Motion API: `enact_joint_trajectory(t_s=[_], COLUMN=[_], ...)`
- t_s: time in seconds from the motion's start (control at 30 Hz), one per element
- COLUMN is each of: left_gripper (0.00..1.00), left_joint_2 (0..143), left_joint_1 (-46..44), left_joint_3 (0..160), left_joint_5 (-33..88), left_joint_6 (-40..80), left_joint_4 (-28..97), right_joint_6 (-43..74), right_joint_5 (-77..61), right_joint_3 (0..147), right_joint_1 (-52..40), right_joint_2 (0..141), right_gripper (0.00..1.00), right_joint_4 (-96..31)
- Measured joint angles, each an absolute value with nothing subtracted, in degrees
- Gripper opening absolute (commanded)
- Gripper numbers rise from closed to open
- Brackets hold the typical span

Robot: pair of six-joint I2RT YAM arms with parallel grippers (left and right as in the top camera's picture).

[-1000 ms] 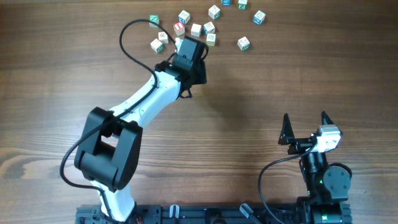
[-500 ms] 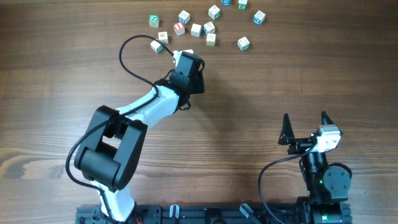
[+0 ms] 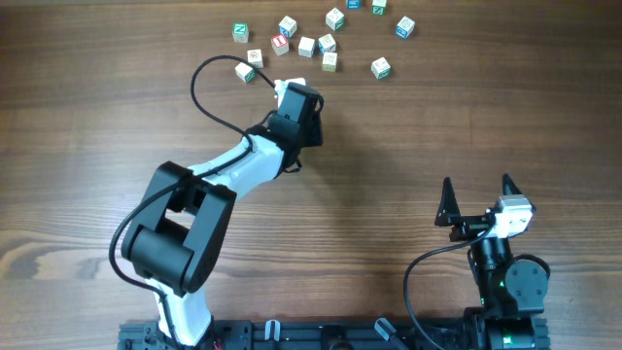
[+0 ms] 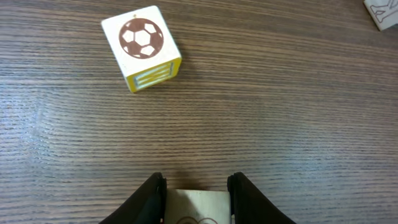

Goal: Form a horizontal line
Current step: 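Carry the 8 block toward the table center with the left gripper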

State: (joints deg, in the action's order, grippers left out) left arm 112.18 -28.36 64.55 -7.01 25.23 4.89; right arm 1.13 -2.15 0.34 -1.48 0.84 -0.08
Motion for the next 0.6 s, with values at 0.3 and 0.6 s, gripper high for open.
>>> enact_joint_trajectory(t_s=[0.3,0.6], left_gripper=[0.41,0.42], left_joint_2=[113.1,113.1], left_joint_1=[-29.7,-29.7], left_joint_3=[64.5,64.5], left_joint_5=[-7.0,-7.5], left_joint_6=[25.2,25.2], left_joint_4=[5.3,5.3], right_joint_6=[1.1,1.1], right_joint_5=[-2.2,-2.2], right_joint_3=[0.3,0.3], right_joint_1=[-1.5,-1.5], right_joint_2=[0.8,0.8], right_gripper=[1.0,1.0], right_joint_4=[-0.1,-0.1])
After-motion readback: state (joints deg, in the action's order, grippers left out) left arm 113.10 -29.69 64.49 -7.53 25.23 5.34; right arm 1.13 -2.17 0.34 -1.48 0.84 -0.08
